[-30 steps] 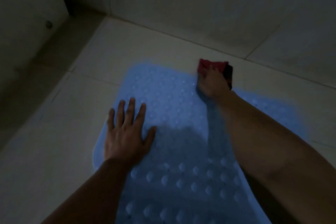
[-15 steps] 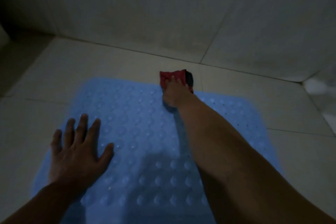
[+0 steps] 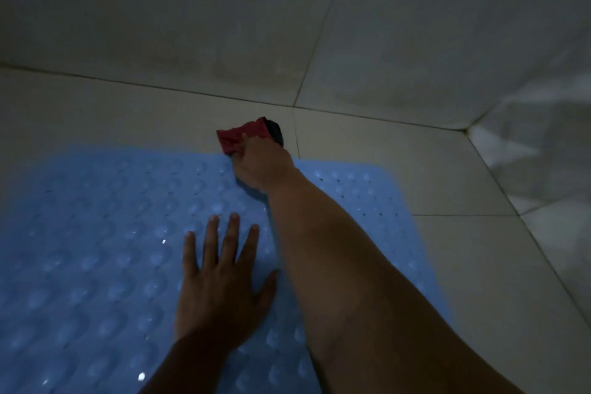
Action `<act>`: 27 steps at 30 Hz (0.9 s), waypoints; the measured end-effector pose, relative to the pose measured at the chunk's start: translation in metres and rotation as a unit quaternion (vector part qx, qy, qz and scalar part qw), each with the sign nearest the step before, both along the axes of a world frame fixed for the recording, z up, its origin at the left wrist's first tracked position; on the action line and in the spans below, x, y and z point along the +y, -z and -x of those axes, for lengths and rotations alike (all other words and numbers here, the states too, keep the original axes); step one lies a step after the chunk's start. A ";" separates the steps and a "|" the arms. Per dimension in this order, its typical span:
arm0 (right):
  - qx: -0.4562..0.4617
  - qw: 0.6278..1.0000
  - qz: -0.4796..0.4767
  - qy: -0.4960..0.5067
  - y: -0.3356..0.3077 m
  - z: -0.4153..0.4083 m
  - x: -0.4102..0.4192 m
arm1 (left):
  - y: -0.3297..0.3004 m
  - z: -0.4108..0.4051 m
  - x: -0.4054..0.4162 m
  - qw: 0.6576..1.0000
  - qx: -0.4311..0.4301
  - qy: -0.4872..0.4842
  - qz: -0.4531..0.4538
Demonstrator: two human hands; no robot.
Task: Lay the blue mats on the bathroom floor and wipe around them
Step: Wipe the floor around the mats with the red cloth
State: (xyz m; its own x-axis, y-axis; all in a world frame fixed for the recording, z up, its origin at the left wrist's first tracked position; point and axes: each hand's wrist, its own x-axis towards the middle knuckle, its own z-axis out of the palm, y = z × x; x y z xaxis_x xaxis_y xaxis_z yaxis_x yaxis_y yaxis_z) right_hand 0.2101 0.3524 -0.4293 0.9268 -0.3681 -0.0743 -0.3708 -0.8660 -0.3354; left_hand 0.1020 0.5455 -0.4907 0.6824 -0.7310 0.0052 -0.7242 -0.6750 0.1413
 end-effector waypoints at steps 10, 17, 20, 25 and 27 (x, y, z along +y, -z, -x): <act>0.236 0.945 0.157 0.165 -0.046 0.102 -0.180 | -0.002 0.000 -0.011 1.000 0.005 -0.014 0.006; 0.052 0.978 0.107 0.171 0.010 0.254 -0.231 | 0.000 -0.004 -0.008 0.999 -0.021 -0.015 -0.021; -0.039 0.983 0.066 0.165 0.034 0.307 -0.198 | -0.002 -0.003 -0.008 0.999 -0.017 -0.022 -0.031; -0.018 0.987 0.029 0.159 0.046 0.356 -0.174 | -0.009 -0.002 -0.010 0.999 0.003 -0.029 -0.017; -0.021 0.983 0.012 0.185 0.045 0.379 -0.158 | -0.012 0.002 -0.012 0.999 0.003 -0.031 -0.021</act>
State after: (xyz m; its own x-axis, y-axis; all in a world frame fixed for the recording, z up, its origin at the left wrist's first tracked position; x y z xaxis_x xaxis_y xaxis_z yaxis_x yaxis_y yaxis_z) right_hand -0.1685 0.1944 -0.4748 0.7320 -0.6808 -0.0258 -0.6470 -0.6828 -0.3394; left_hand 0.0997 0.5333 -0.4784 0.7259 -0.6872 -0.0290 -0.6803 -0.7235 0.1169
